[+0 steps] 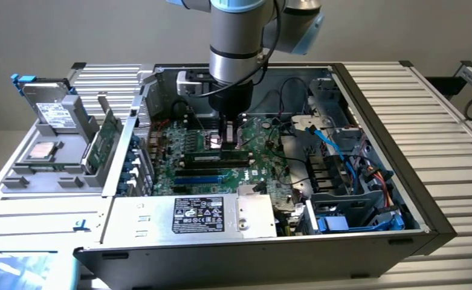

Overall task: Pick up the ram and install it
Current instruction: 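Insert the ram into the slot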

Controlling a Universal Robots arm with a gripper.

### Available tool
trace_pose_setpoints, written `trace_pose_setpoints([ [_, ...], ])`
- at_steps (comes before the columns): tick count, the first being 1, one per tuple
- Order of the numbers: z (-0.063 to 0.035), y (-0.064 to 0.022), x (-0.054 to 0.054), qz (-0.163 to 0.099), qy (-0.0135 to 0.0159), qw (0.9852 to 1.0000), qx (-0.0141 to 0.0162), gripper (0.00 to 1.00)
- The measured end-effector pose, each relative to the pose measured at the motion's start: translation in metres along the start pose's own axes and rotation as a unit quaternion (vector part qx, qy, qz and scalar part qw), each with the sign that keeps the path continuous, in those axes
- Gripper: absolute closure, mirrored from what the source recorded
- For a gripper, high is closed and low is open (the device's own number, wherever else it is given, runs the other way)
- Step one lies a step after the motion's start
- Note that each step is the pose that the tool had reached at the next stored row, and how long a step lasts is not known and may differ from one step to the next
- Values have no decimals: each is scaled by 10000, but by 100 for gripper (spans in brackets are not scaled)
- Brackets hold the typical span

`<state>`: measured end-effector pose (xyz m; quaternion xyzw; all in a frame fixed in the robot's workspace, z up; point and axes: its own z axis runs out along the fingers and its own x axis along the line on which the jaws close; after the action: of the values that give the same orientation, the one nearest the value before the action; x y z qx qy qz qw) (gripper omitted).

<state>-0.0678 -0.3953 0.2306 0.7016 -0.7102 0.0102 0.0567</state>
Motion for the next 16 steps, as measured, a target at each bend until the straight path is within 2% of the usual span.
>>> trace_pose_setpoints([
  [16,21,-1,5,16,-2,10000,-1,86],
])
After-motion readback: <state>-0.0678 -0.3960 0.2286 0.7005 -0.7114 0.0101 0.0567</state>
